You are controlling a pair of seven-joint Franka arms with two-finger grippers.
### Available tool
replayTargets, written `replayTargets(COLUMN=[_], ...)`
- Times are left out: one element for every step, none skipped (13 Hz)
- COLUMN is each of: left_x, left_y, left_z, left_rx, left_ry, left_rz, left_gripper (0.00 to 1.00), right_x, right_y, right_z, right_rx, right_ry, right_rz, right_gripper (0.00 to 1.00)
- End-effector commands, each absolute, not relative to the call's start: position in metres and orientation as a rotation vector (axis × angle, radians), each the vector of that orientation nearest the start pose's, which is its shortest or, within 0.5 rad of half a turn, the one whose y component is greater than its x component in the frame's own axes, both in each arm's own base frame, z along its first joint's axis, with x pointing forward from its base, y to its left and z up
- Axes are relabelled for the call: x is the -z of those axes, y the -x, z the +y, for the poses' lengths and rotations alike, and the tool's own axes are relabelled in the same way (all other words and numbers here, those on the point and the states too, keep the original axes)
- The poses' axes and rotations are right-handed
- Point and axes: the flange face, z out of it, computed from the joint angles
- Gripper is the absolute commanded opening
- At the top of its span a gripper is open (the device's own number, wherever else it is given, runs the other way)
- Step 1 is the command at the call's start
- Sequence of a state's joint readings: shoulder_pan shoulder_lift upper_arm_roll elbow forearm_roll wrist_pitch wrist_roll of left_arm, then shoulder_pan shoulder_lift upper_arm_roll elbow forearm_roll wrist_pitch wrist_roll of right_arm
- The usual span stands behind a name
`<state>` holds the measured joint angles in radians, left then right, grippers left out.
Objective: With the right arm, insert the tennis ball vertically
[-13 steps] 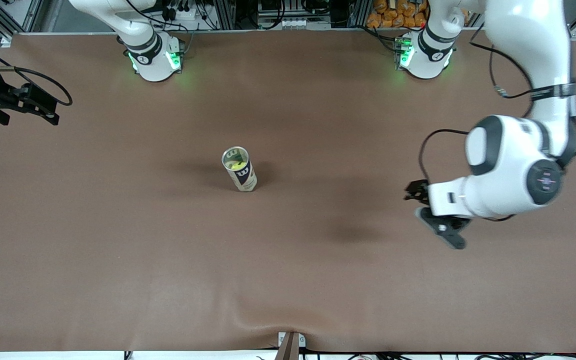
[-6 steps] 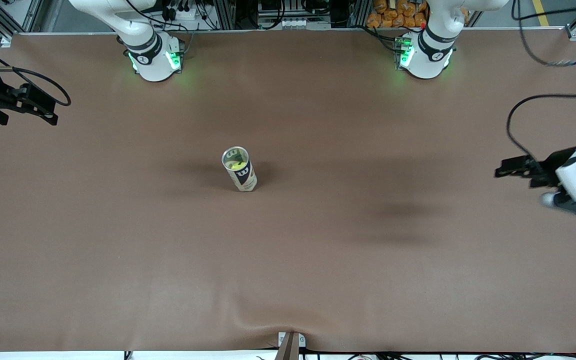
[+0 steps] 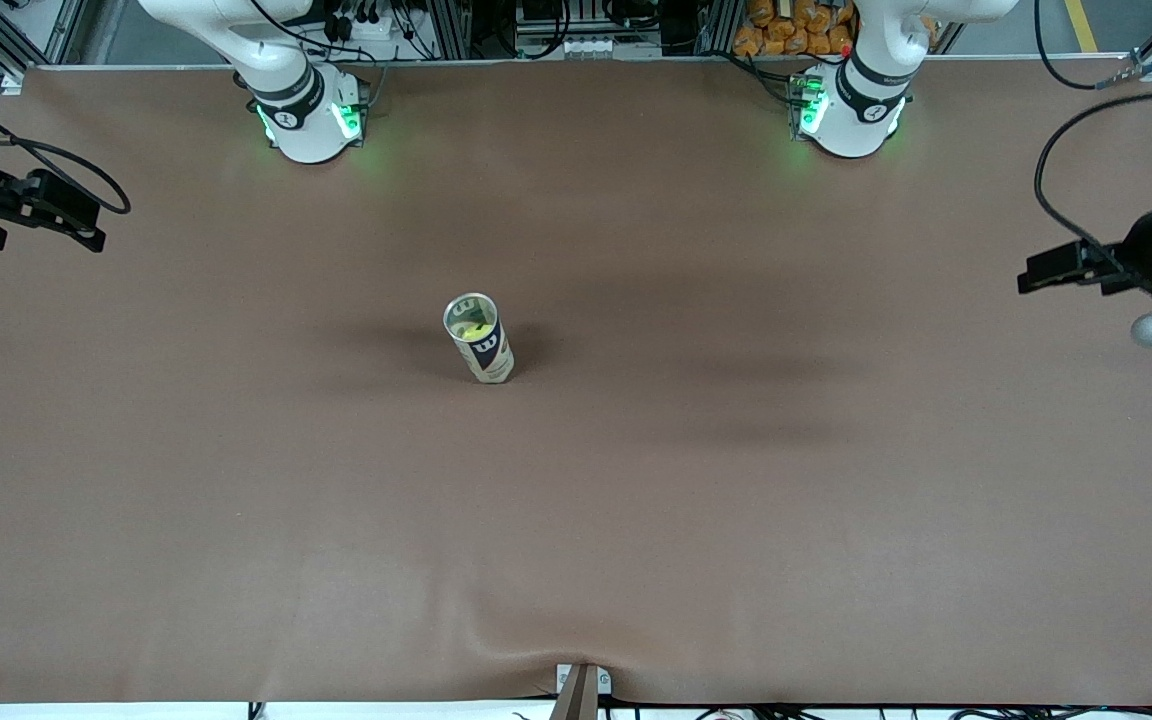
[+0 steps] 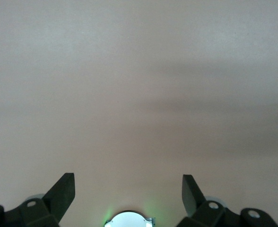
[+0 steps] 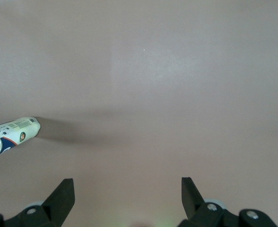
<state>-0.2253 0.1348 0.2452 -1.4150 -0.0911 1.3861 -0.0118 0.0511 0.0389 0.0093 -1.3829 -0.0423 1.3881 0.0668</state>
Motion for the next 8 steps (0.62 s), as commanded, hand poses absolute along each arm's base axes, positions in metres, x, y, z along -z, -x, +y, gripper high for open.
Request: replayTargets(left_x=[-0.643,-0.655,-0.659,-0.662,-0.669,-0.669,-0.670,-0.671], left_y=[-0.550,-0.540,-0.533,-0.526,-0.520,-0.520,-0.518,-0.518], left_z=[-0.012,-0.022,-0.024,-0.028,-0.023,-0.022,-0.022,-0.020], left_rx=[-0.217,-0.195,-0.222,-0.258,-0.253,-0.260,-0.262,-0.262], left_ry=[3.153,3.129,3.124,3.117,3.114,3.111,3.108,3.110], left_rz=[-0.049,-0.036,-0.039,-0.097,-0.145,-0.149,-0.156,-0.160], left_gripper=[1.00,1.00,1.00,1.00,1.00,1.00,1.00,1.00], right_x=[-0.675,-0.675,-0.675,-0.675,-0.675,-0.678,-0.679,-0.678], right_y=[-0.545,-0.546,-0.546,-0.546,-0.546,-0.546,-0.546,-0.546], right_z=[0.020,0.017,0.013,0.011,0.010,0.013,0.016,0.019], right_rx=[-0.054,-0.054,-0.052,-0.053,-0.053,-0.048,-0.040,-0.045], right_ry=[3.171,3.171,3.171,3.166,3.166,3.168,3.169,3.169], right_rz=[0.013,-0.004,-0.014,-0.020,-0.018,-0.024,-0.034,-0.039], right_gripper=[1.00,1.00,1.00,1.00,1.00,1.00,1.00,1.00])
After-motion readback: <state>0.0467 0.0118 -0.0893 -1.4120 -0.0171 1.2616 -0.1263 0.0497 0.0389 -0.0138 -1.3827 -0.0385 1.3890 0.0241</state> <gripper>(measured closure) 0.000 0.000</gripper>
